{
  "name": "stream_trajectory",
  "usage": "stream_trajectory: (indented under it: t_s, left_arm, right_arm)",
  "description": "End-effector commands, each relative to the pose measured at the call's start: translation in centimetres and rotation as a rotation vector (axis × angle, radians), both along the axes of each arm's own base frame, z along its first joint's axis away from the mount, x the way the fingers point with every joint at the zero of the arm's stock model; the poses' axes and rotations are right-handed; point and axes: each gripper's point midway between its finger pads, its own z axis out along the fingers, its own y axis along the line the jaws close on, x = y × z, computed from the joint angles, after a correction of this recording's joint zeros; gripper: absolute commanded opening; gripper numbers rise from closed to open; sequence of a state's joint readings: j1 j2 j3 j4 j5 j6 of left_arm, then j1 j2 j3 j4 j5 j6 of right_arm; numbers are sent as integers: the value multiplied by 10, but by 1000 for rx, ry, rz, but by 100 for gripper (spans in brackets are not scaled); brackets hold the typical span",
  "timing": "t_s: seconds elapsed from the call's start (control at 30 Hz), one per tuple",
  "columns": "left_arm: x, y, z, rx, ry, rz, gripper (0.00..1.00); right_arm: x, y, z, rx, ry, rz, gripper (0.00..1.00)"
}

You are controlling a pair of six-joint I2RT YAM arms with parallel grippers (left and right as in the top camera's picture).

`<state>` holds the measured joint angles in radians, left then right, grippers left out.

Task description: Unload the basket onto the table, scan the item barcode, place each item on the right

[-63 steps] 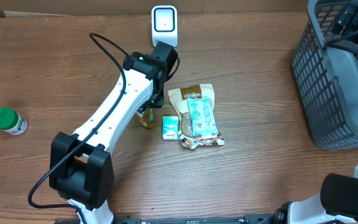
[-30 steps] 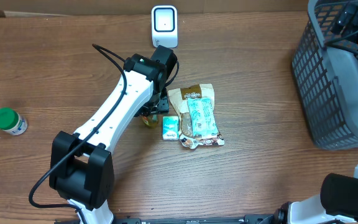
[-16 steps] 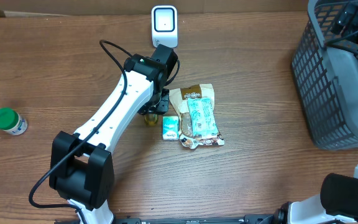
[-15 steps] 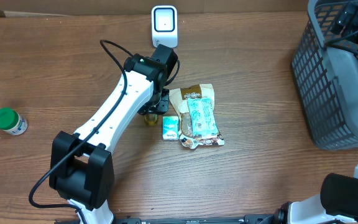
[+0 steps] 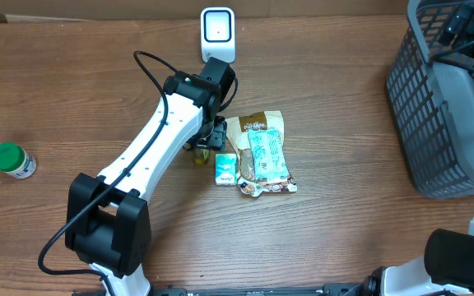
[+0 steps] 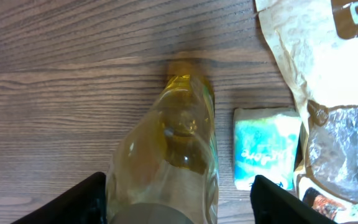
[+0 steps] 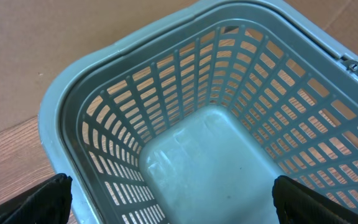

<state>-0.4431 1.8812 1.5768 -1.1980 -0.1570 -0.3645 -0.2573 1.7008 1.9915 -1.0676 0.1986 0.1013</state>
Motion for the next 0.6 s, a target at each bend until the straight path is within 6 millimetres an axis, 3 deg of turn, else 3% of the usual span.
stream_trajectory:
  t_s: [0.0, 0.23, 0.43, 0.5, 0.57]
  left_arm:
    - [2, 4, -2, 0, -11, 71, 77]
    - [3, -2, -4, -79, 11, 95, 77]
    - [7, 8, -4, -192, 62, 116, 78]
    - [6, 8, -4, -225, 76, 95, 84]
    - [6, 5, -3, -249, 85, 66, 100]
  right_arm:
    - [-2, -1, 12, -12, -30, -11, 100]
    - [-2, -1, 12, -12, -30, -11, 100]
    - [-2, -1, 12, -12, -30, -11, 100]
    - [-2, -1, 12, -12, -30, -11, 100]
    - [-2, -1, 12, -12, -30, -11, 100]
